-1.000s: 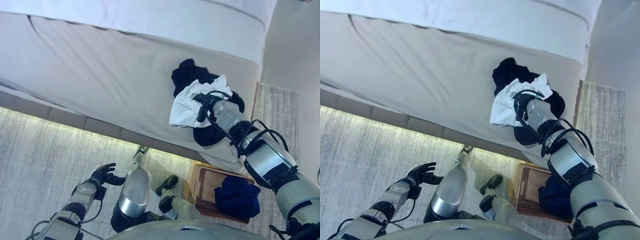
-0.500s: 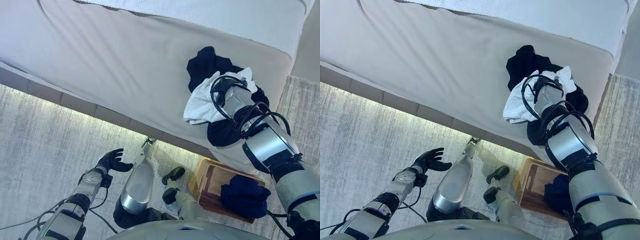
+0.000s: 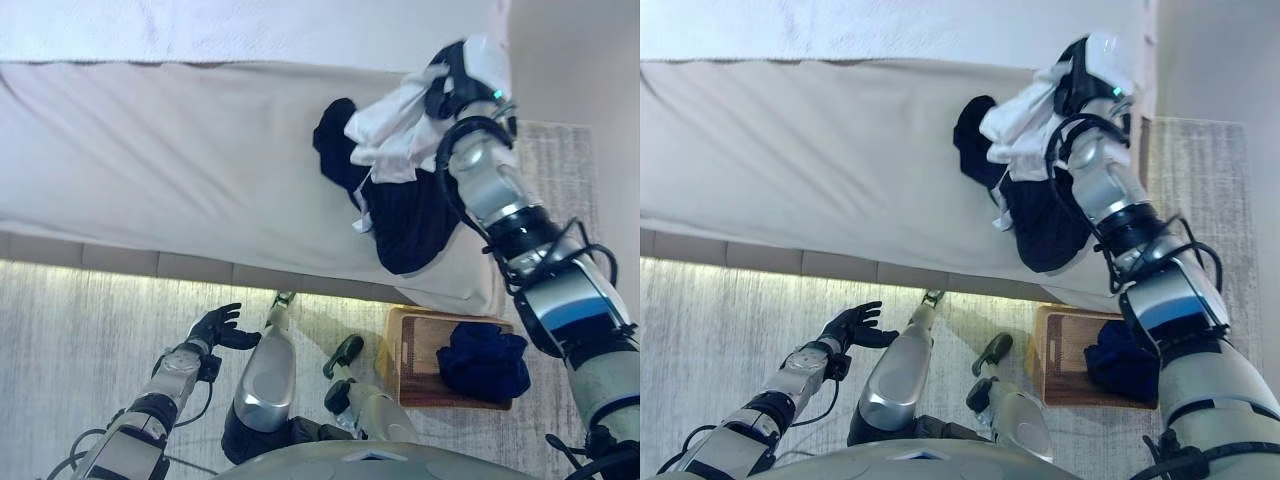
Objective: Pick up the clothes from the bed and place them into the basket
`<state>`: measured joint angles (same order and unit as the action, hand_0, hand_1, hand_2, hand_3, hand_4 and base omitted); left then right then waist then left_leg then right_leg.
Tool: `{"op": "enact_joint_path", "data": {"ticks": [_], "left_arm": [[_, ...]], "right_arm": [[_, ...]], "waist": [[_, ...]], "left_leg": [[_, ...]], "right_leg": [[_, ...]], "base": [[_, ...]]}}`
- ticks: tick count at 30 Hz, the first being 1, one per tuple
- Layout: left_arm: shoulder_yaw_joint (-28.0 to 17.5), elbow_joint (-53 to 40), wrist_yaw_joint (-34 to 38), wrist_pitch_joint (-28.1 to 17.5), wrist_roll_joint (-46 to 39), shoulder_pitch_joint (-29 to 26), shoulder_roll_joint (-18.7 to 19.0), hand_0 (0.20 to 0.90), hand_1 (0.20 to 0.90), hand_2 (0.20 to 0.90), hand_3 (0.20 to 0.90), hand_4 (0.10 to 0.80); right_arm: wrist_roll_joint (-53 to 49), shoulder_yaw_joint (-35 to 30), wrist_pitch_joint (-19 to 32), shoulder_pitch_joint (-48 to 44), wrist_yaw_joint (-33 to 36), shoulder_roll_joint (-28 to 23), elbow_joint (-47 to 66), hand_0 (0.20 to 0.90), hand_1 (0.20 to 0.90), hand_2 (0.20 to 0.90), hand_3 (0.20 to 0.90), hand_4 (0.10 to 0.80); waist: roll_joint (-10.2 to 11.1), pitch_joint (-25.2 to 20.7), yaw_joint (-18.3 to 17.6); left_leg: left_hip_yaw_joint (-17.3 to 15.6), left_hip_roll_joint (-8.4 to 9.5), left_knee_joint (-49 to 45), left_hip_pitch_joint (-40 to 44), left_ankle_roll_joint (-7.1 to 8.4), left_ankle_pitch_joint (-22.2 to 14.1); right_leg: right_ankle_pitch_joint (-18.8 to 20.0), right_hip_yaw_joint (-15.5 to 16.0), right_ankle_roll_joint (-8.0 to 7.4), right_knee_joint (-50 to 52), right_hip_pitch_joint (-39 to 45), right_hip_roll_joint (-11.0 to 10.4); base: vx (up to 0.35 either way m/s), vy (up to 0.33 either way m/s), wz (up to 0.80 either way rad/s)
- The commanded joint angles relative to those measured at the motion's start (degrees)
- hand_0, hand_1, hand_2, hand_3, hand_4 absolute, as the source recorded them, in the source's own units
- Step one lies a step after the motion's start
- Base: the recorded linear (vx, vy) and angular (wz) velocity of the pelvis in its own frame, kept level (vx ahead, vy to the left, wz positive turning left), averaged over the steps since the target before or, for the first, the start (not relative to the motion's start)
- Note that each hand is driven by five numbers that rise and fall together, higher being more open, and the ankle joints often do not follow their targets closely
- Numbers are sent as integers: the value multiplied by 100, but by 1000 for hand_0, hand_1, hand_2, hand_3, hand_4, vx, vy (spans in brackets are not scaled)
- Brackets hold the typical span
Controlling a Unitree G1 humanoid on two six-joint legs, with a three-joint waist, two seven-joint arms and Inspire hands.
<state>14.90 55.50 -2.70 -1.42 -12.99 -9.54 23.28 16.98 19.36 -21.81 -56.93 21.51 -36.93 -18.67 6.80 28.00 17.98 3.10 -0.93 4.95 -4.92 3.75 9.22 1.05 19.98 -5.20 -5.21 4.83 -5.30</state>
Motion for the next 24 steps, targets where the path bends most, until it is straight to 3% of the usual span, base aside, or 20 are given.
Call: {"op": "enact_joint_path", "data": {"ticks": [1,7,11,17,24], "left_arm": [[28,545,-80,-46,489,763,-131,900,900,900,900,800],[-237,1078,-127,92,916,1016,-267,900,900,900,900,800],[-302,1222,-199,125,965,1001,-354,900,900,900,900,800],[-344,1297,-293,173,1175,1002,-465,900,900,900,900,800],[-287,1161,-356,318,1302,935,-471,900,900,900,900,800]], "right_arm": [[259,-448,532,325,786,-975,805,300,300,300,200,100],[-436,-1449,790,1222,808,-1543,1737,300,300,300,200,100],[-774,-1888,899,1657,937,-1634,1805,300,300,300,200,100],[-933,-2617,1015,2552,1033,-1585,2034,300,300,300,200,100],[-887,-2701,1000,3567,113,-1192,1967,300,300,300,200,100]], "waist": [[-35,-1416,-411],[-103,-2129,-921],[-195,-2350,-1186],[-303,-2494,-1525],[-369,-2499,-1874]], "left_leg": [[-3,164,5,326,-468,-855],[-340,129,5,816,-481,-1086],[-563,114,5,1040,-473,-1192],[-812,83,5,1219,-451,-1263],[-1059,19,5,1313,-416,-1288]], "right_leg": [[-103,-116,-52,478,-246,16],[-164,-485,-37,454,4,64],[-194,-702,7,420,109,104],[-238,-954,58,418,165,171],[-230,-1211,113,383,150,238]], "base": [[86,-37,-29],[78,-46,-28],[13,-56,-34],[-3,-78,-29],[-32,-101,-27]]}}
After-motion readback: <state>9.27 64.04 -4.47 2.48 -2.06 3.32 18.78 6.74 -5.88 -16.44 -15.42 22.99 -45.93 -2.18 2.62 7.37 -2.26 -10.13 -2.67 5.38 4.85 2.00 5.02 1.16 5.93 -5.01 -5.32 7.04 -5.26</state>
